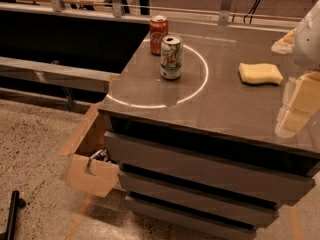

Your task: Move sponge near 7up can

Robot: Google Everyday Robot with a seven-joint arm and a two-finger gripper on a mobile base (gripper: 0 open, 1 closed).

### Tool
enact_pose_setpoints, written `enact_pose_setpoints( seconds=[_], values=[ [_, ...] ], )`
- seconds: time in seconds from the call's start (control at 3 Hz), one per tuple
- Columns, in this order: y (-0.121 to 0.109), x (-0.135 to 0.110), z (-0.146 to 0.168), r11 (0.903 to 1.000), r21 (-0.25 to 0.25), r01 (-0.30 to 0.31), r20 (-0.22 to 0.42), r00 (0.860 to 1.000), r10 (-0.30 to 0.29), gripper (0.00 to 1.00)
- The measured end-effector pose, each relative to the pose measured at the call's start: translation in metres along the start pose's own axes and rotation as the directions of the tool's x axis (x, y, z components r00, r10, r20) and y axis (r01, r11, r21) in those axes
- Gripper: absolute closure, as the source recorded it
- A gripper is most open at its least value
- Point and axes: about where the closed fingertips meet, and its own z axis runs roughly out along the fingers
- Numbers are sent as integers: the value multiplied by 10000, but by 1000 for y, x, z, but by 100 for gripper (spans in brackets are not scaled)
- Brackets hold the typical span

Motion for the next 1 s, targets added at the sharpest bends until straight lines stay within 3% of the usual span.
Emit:
enact_pose_setpoints(
  seconds=[0.33, 0.67, 1.0],
  values=[
    [0, 0, 0, 10000, 2, 0, 1, 10000, 0, 0],
    [-6, 1, 0, 9990, 18, -440, 598, 9972, 438, 0],
    [-25, 16, 7, 9858, 28, -1681, 2170, 9624, 1635, 0]
  ],
)
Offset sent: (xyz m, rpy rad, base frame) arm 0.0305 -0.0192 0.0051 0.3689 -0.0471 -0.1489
